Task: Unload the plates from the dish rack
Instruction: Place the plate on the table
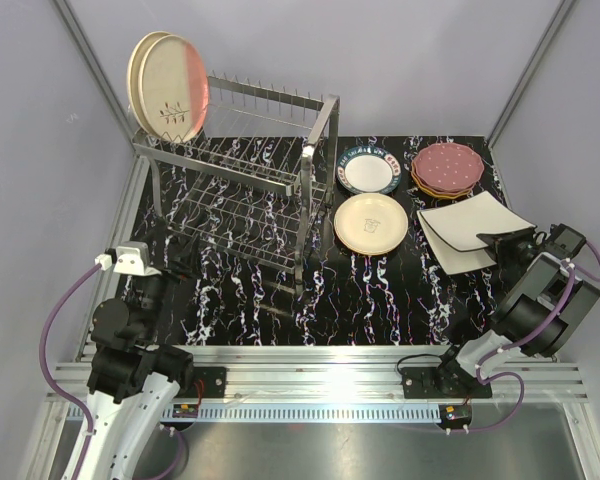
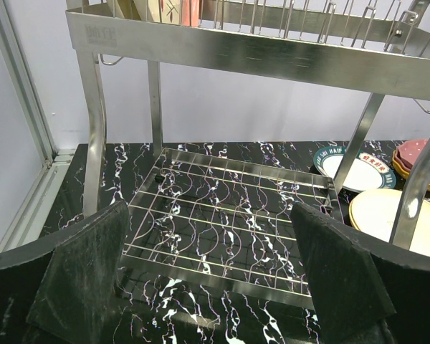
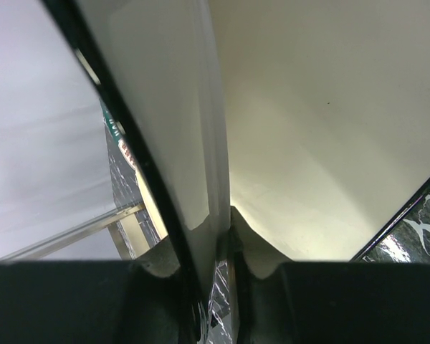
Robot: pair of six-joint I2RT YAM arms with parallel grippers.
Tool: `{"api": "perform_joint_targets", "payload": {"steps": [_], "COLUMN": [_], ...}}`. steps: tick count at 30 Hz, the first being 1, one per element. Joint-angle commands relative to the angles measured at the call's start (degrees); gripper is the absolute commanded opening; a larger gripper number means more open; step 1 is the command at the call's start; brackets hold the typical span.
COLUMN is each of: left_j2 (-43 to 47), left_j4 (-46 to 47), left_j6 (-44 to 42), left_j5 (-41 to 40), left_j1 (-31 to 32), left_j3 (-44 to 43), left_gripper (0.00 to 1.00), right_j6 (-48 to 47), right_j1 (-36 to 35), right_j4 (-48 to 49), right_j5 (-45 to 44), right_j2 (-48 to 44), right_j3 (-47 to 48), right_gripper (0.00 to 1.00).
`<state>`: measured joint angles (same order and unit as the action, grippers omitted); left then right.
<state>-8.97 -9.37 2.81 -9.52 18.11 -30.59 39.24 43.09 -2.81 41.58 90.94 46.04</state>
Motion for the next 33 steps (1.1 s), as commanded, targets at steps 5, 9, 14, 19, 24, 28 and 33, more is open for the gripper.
{"api": "perform_joint_targets", "payload": {"steps": [5,9,14,19,24,28,33], "left_j2": [0.9,1.1,1.1,1.2,1.2,1.5,1.7], "left_j4": [2.9,2.9,2.9,2.9,2.9,2.9,3.0], "left_j6": [-1.1,-1.1,-1.1,-1.1,-1.1,-1.1,-1.1], "left_j5": [-1.2,-1.3,-1.3,-1.3,-1.4,-1.4,-1.4], "left_j1": [-0.2,-0.1,-0.1,-0.1,-0.1,-0.1,-0.1], "left_j3": [0.1,0.2,0.2,0.2,0.1,0.2,0.1], "left_gripper": [0.99,0.99,0.99,0.99,0.99,0.99,0.99], "right_j6": [-2.4,-3.1,-3.9,-4.7,-5.3,-5.9,-7.0], "right_j1": [0.4,0.5,0.6,0.9,0.9,0.9,0.9], "right_j4": [4.3,3.9,3.4,3.1,3.2,0.9,-0.7], "right_j5": [2.4,2.3,2.1,2.0,2.1,1.8,1.5], "right_j2": [-1.7,-1.7,-1.6,-1.6,-2.0,-2.6,-3.6], "right_j3": [0.5,0.4,0.2,-0.3,-0.1,-0.1,0.0], "right_gripper": [0.3,0.31,0.34,0.39,0.5,0.69,0.85]}}
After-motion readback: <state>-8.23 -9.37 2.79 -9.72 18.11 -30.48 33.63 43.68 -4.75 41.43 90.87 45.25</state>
